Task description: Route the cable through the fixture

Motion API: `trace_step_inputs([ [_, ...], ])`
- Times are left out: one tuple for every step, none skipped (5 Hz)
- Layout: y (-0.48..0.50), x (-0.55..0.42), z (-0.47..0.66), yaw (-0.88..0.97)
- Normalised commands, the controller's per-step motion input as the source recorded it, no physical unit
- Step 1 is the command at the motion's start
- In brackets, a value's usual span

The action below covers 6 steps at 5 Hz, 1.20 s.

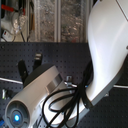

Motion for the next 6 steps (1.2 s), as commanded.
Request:
trace_step_inputs([
  [-0.079,0.265,0.44,0.52],
  [-0.091,0.075,0.49,0.45],
  [0.122,-0.063,0.3,0.32],
  [0.236,-0.04,0.17,0.35],
  [0.272,-0.009,0.28,0.32],
  [0.225,0.11,0.49,0.15],
])
